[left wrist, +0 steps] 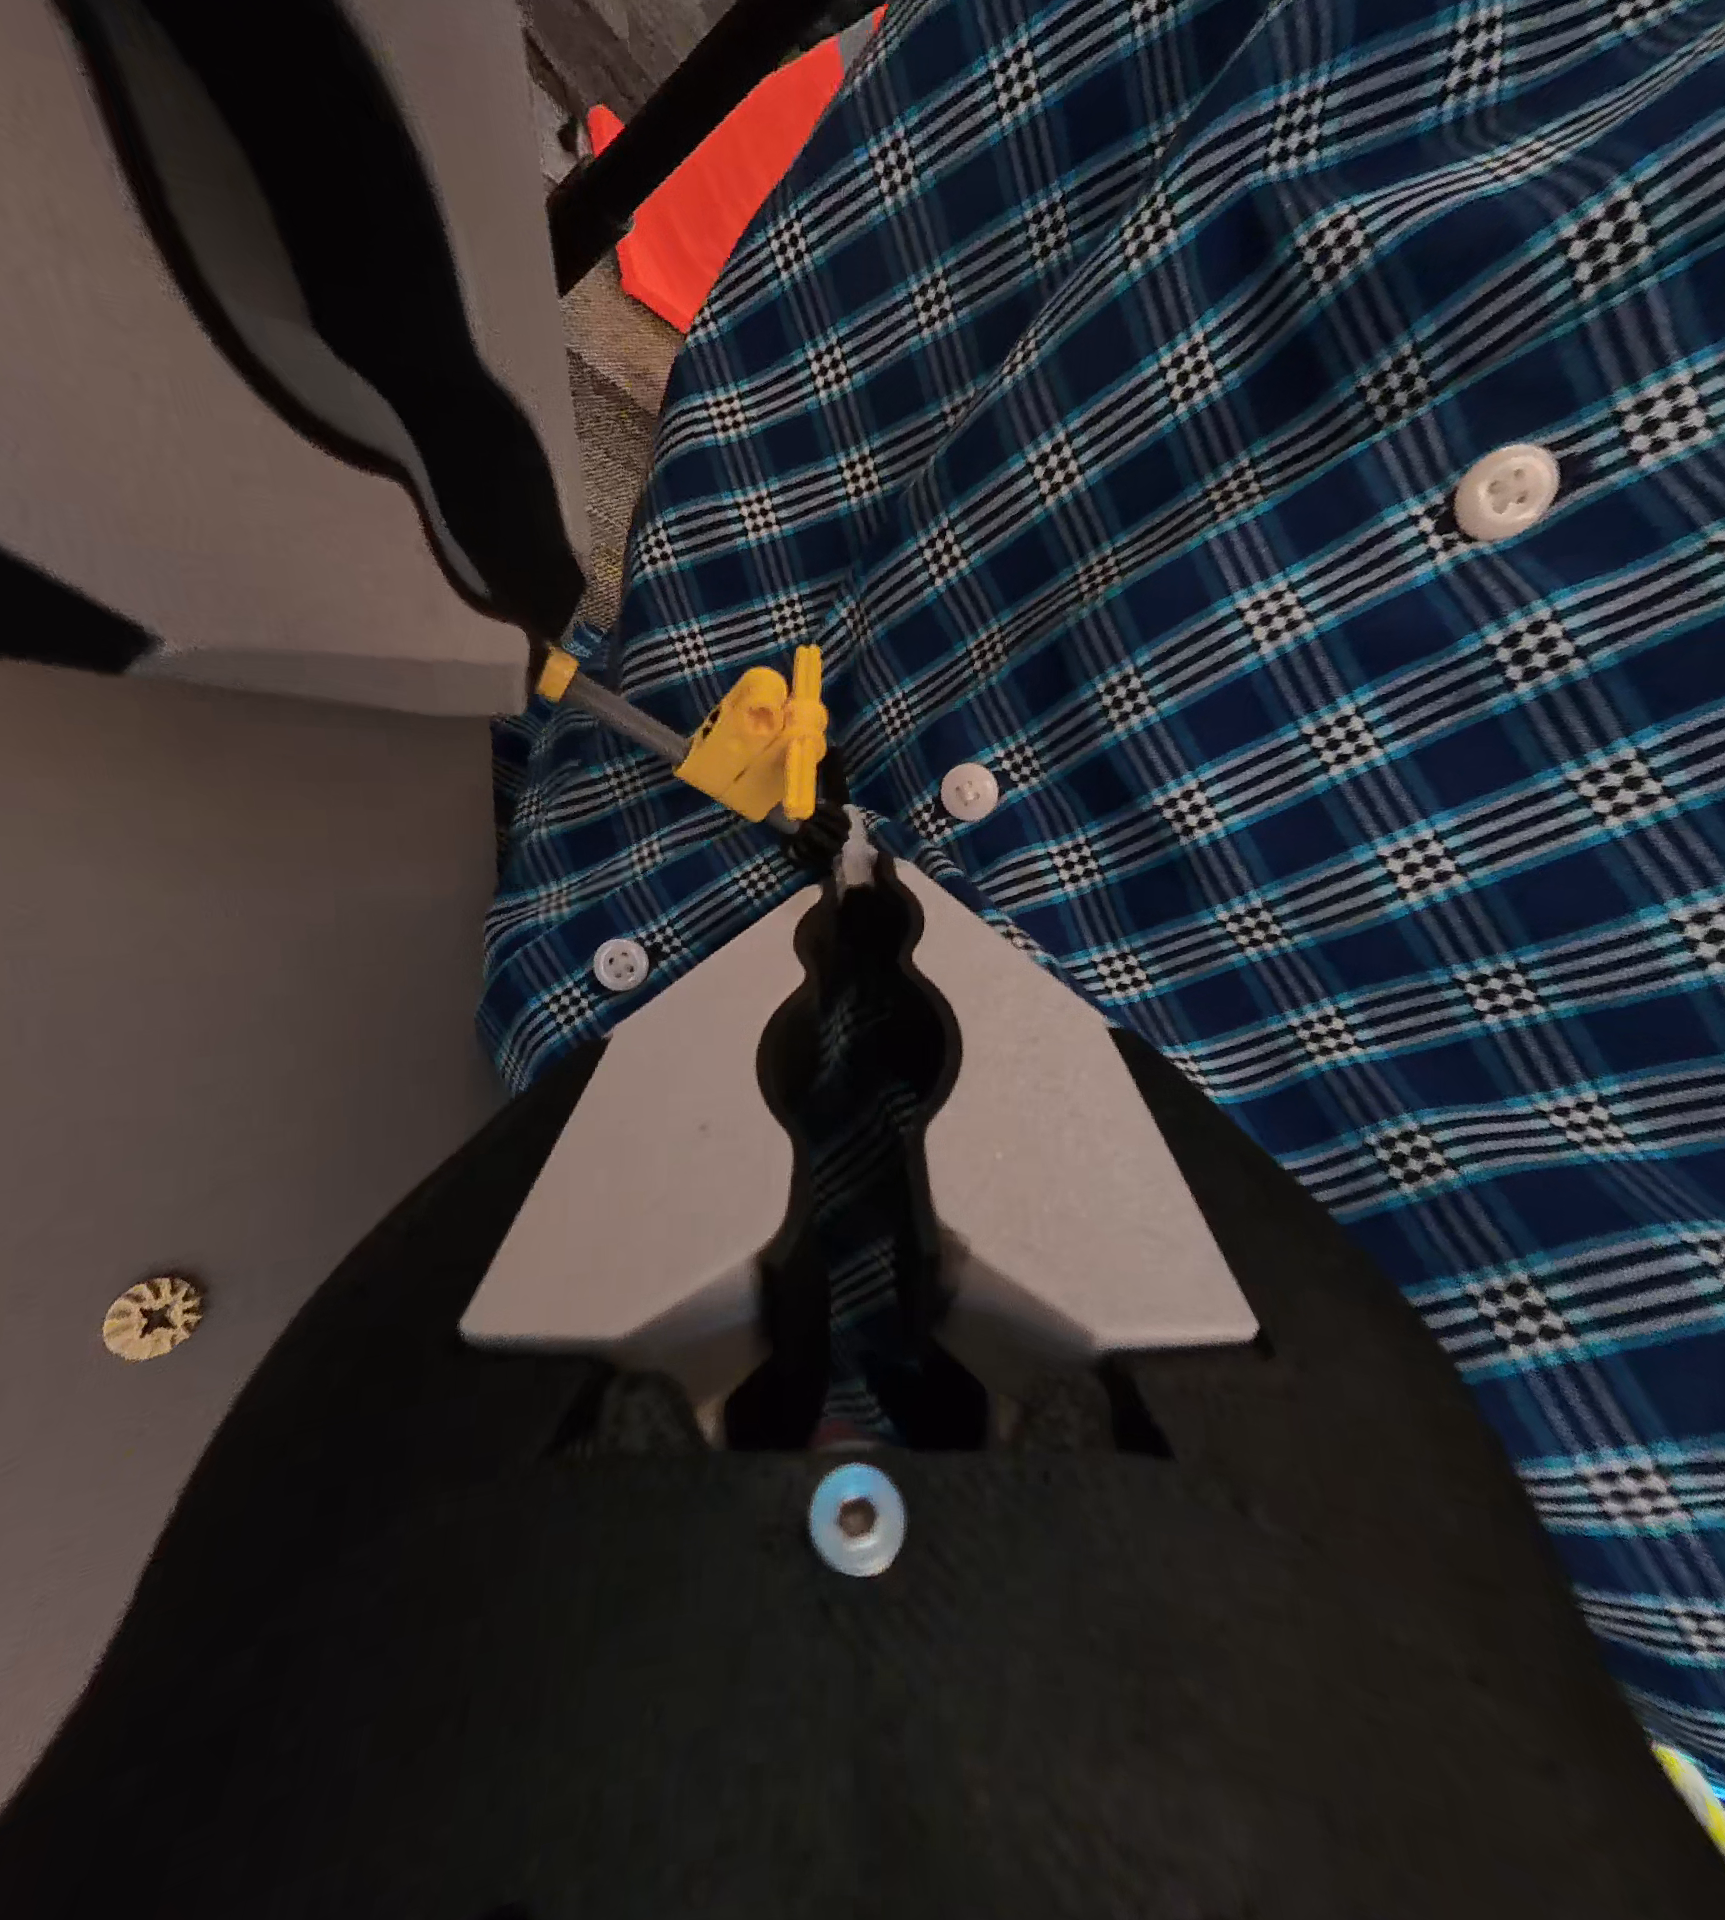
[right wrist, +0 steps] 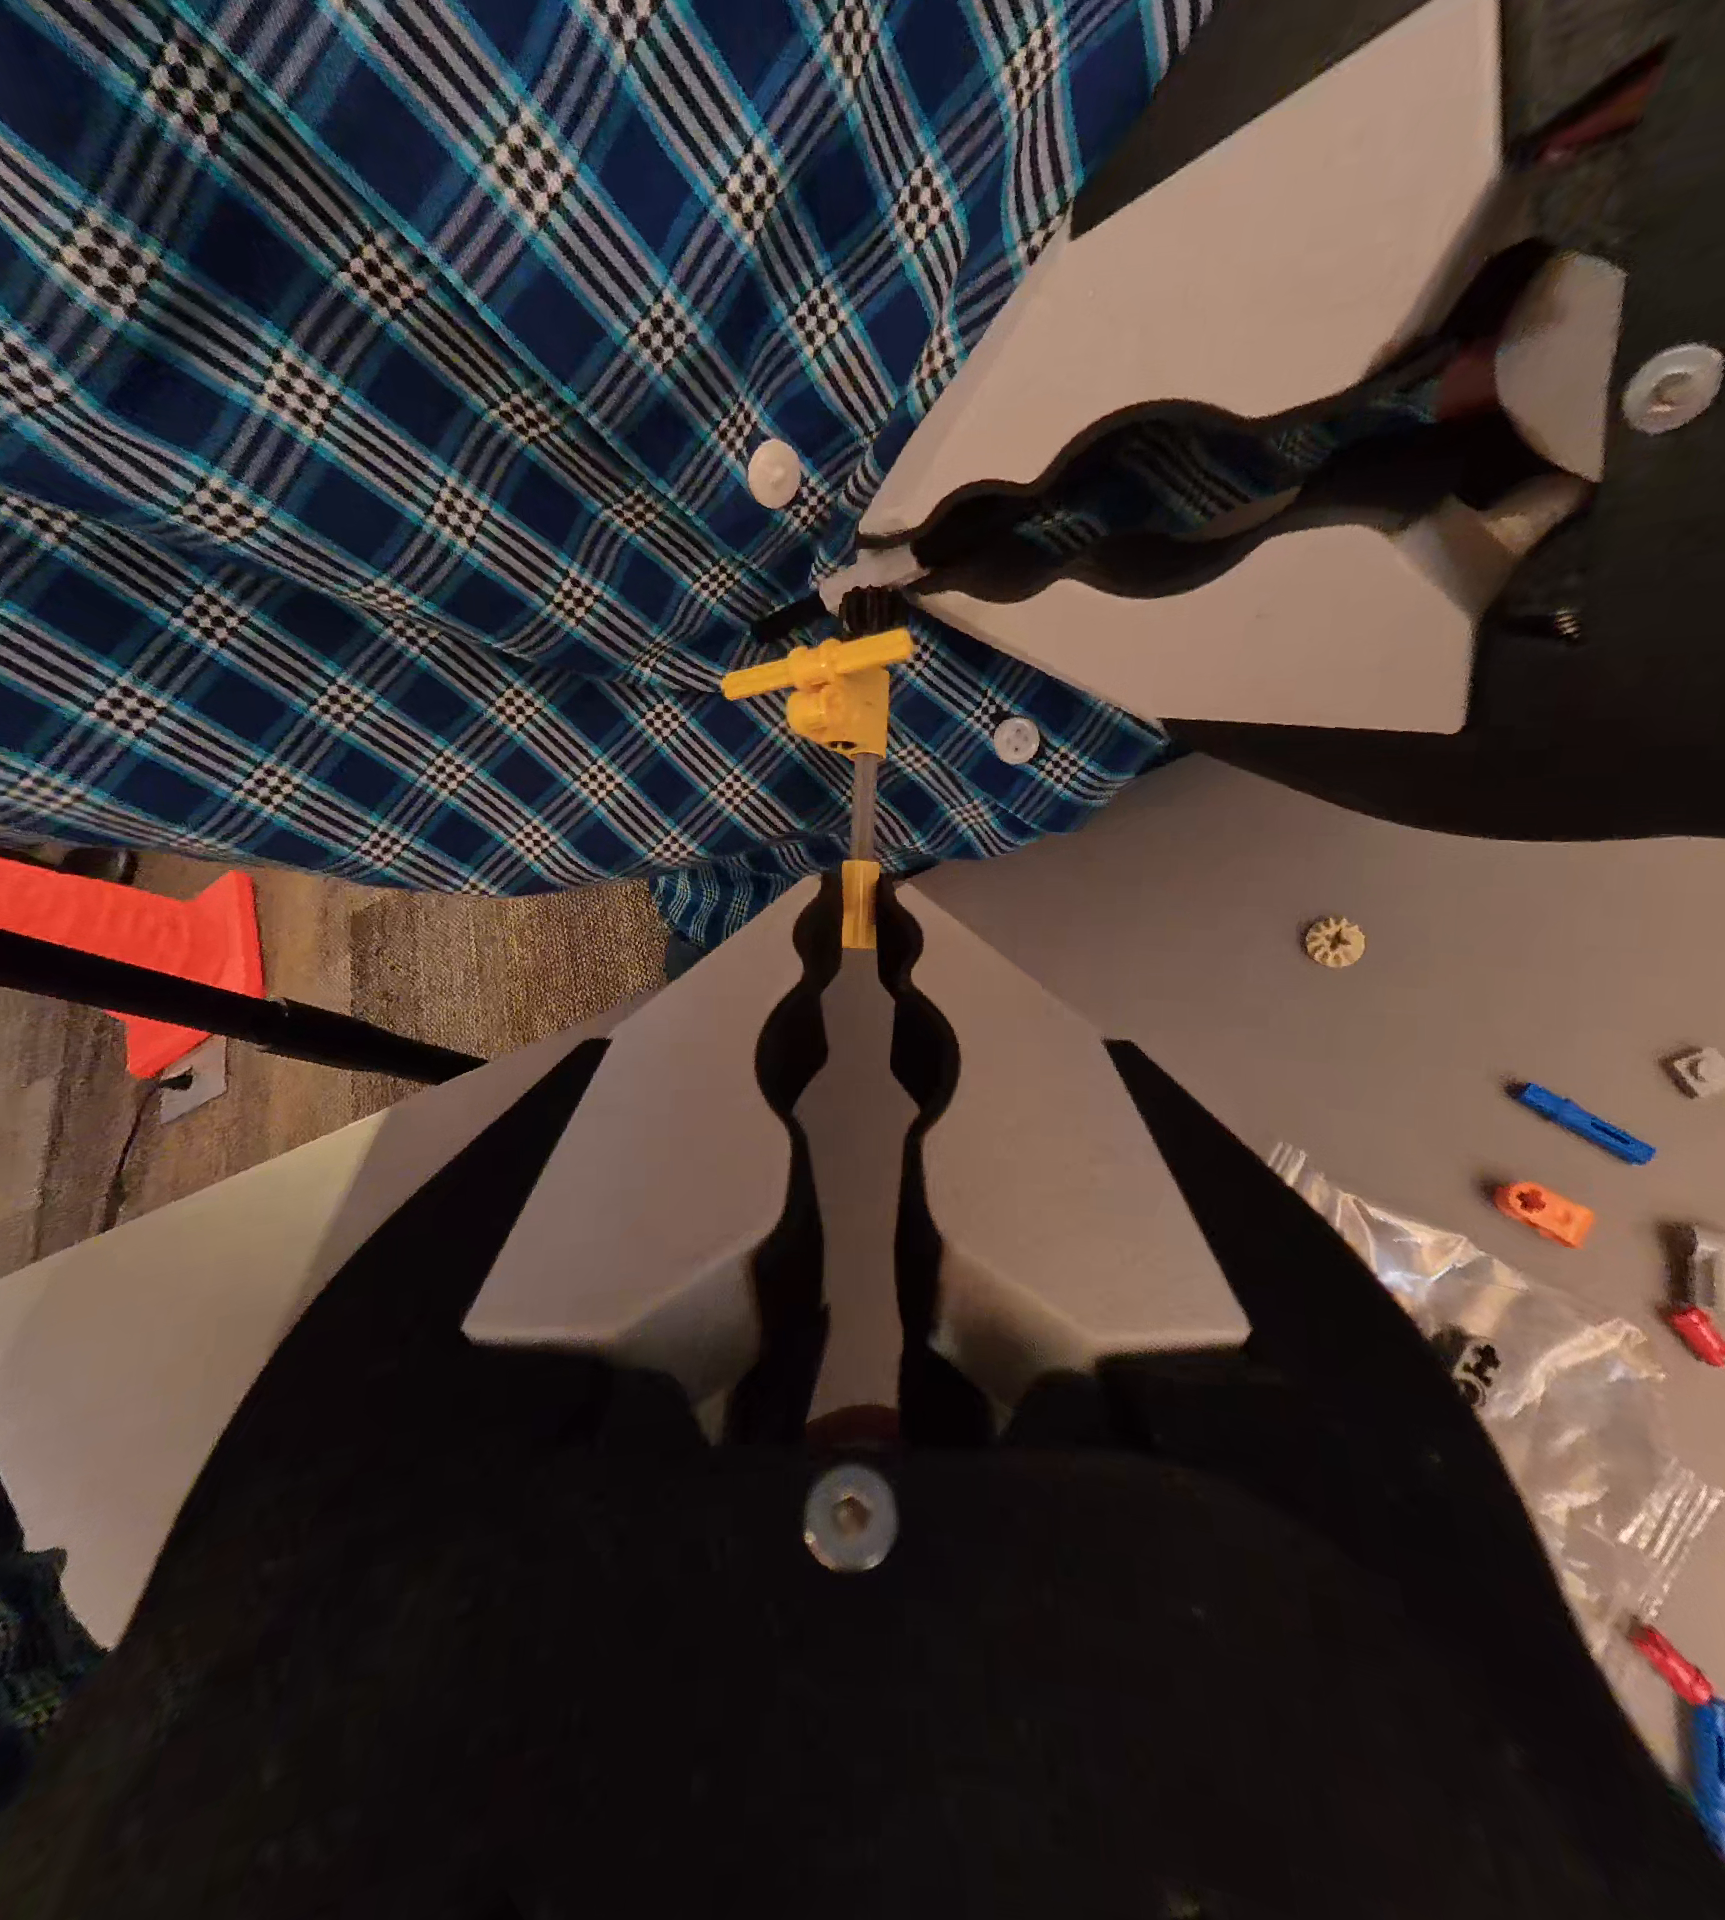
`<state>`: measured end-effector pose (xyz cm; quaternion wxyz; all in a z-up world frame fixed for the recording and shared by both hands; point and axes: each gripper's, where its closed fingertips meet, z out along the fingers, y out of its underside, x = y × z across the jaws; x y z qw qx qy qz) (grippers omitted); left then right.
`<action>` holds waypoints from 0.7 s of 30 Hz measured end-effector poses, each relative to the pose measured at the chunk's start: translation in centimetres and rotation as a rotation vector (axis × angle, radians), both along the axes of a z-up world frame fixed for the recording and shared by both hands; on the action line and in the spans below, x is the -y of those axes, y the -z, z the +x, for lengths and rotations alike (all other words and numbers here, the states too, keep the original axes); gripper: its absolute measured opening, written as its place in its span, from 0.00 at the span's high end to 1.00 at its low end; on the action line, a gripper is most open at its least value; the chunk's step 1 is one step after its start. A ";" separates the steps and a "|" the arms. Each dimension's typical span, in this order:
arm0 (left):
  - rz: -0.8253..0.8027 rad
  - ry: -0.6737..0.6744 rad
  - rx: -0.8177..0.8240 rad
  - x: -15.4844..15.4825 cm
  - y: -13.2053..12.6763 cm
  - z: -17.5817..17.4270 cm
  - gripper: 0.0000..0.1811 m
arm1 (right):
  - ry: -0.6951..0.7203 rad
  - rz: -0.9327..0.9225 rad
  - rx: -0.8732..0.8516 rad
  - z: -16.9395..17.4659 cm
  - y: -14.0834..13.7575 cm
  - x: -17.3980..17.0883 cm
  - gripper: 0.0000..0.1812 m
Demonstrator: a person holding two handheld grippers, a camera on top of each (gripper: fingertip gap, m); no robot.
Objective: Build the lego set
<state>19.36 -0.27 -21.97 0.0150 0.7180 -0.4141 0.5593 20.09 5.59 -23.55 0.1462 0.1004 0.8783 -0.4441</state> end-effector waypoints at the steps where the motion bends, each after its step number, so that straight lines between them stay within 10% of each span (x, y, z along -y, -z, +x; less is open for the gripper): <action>1: 0.003 0.000 0.002 0.0 0.0 0.0 0.99 | 0.002 -0.009 0.000 0.0 0.0 0.1 0.98; 21: 0.053 -0.028 0.017 0.3 -0.3 0.2 0.99 | 0.028 -0.032 -0.033 0.1 -0.2 0.8 0.99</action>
